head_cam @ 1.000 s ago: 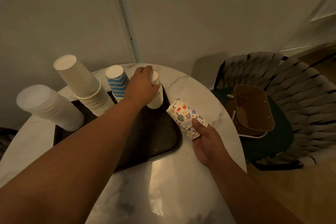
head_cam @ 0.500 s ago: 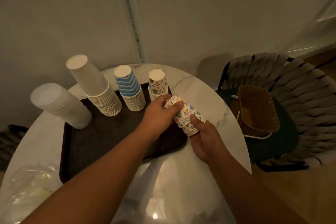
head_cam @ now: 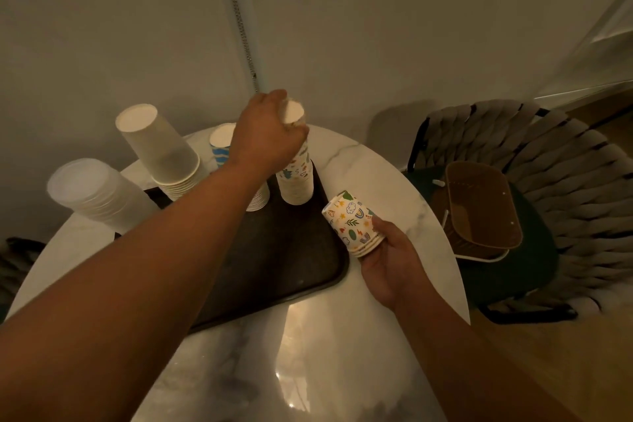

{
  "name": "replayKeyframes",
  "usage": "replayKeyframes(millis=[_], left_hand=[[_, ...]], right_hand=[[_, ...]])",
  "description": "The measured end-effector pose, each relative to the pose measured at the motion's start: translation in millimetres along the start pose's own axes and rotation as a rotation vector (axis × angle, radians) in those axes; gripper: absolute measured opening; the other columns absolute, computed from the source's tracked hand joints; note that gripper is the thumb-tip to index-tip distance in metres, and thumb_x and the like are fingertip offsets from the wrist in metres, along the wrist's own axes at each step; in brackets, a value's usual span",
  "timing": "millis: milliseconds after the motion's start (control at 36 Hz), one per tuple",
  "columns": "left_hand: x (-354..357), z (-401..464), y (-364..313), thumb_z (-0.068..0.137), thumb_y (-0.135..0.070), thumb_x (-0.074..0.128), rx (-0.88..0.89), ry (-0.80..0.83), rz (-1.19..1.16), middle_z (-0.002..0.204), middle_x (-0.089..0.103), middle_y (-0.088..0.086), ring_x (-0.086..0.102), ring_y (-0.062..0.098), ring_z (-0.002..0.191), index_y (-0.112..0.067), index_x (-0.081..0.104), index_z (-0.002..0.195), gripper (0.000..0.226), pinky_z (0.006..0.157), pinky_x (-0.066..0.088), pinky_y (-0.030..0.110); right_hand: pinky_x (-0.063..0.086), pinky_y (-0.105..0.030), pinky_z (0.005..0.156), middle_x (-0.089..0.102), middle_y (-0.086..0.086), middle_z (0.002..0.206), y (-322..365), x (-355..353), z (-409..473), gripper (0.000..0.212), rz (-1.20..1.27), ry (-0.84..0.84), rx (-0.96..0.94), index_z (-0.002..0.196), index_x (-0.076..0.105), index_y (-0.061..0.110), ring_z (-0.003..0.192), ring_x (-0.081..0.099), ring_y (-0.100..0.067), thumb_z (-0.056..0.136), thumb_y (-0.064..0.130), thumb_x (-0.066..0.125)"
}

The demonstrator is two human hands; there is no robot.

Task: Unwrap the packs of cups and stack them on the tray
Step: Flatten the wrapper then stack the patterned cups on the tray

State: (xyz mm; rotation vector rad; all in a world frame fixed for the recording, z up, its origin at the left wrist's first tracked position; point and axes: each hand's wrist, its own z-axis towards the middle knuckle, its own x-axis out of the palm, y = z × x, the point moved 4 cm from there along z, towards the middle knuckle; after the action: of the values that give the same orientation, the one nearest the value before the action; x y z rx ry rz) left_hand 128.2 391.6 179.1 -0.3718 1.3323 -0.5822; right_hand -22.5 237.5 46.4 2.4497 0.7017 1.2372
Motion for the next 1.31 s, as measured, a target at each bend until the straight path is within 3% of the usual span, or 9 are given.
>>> replayKeyframes(millis=[139,444,556,667,722,806,972,1194,1306], left_hand=[[21,-4,13,0.091,-0.029,0.064,-0.026,0.132,0.099,0.139,0.048,0.018,0.046,0.032,0.126,-0.006,0.046,0.139,0.057,0.101,0.039,0.037],[46,-1,28,0.092,-0.028,0.063,-0.056,0.236,0.130,0.152,0.037,0.012,0.036,0.030,0.138,-0.008,0.035,0.148,0.066,0.111,0.032,0.039],[36,-8,19,0.093,-0.036,0.061,-0.009,0.097,0.071,0.157,0.028,0.009,0.026,0.026,0.144,-0.009,0.034,0.149,0.068,0.116,0.024,0.036],[19,-37,-5,0.094,-0.037,0.060,0.055,-0.047,-0.104,0.131,0.055,0.006,0.053,0.021,0.119,-0.012,0.056,0.133,0.046,0.099,0.038,0.025],[22,-57,-9,0.093,-0.042,0.060,0.006,0.049,-0.151,0.125,0.061,0.005,0.058,0.018,0.112,-0.014,0.059,0.130,0.046,0.097,0.048,0.034],[41,-78,-1,0.090,-0.052,0.059,-0.129,0.258,-0.165,0.138,0.054,0.004,0.053,0.021,0.125,-0.018,0.051,0.139,0.060,0.102,0.047,0.045],[57,-95,12,0.089,-0.047,0.064,-0.388,0.385,-0.521,0.137,0.056,0.001,0.058,0.019,0.119,-0.021,0.051,0.137,0.056,0.099,0.052,0.043],[5,-57,-12,0.089,-0.043,0.065,-0.090,0.125,-0.253,0.132,0.059,0.003,0.058,0.018,0.115,-0.016,0.054,0.136,0.055,0.100,0.049,0.040],[-23,-24,-26,0.092,-0.037,0.064,0.083,-0.011,-0.091,0.138,0.051,0.009,0.050,0.023,0.123,-0.016,0.049,0.141,0.055,0.095,0.038,0.026]], right_hand=[[0.050,-0.036,0.087,0.070,-0.014,0.106,4,-6,0,0.032,0.040,-0.016,0.034,0.114,0.058,0.009,0.106,0.063,-0.029,0.102,0.027,0.034],[0.050,-0.035,0.086,0.065,-0.015,0.118,6,-5,-1,0.031,-0.005,0.001,0.047,0.127,0.050,0.008,0.111,0.060,-0.030,0.101,0.020,0.038],[0.050,-0.036,0.088,0.063,-0.016,0.123,5,-3,1,0.034,-0.025,0.005,0.035,0.131,0.049,0.008,0.114,0.060,-0.032,0.100,0.021,0.042],[0.051,-0.036,0.086,0.064,-0.016,0.123,5,1,1,0.034,-0.026,0.009,0.029,0.130,0.050,0.009,0.112,0.061,-0.031,0.099,0.020,0.045],[0.052,-0.036,0.084,0.065,-0.015,0.122,5,4,1,0.034,-0.030,0.017,0.026,0.130,0.051,0.010,0.110,0.063,-0.030,0.097,0.021,0.047],[0.052,-0.035,0.087,0.067,-0.015,0.119,4,11,1,0.040,-0.052,0.031,0.014,0.129,0.052,0.009,0.108,0.065,-0.028,0.092,0.023,0.052],[0.052,-0.035,0.091,0.071,-0.012,0.109,-2,16,-2,0.028,-0.049,0.057,0.013,0.121,0.056,0.010,0.104,0.066,-0.027,0.098,0.023,0.046],[0.050,-0.034,0.087,0.073,-0.011,0.104,0,14,-5,0.029,-0.007,0.053,-0.003,0.116,0.060,0.008,0.102,0.065,-0.026,0.100,0.022,0.040],[0.051,-0.034,0.085,0.072,-0.013,0.104,0,9,-3,0.032,0.024,0.016,0.020,0.115,0.058,0.008,0.102,0.065,-0.028,0.100,0.023,0.035]])
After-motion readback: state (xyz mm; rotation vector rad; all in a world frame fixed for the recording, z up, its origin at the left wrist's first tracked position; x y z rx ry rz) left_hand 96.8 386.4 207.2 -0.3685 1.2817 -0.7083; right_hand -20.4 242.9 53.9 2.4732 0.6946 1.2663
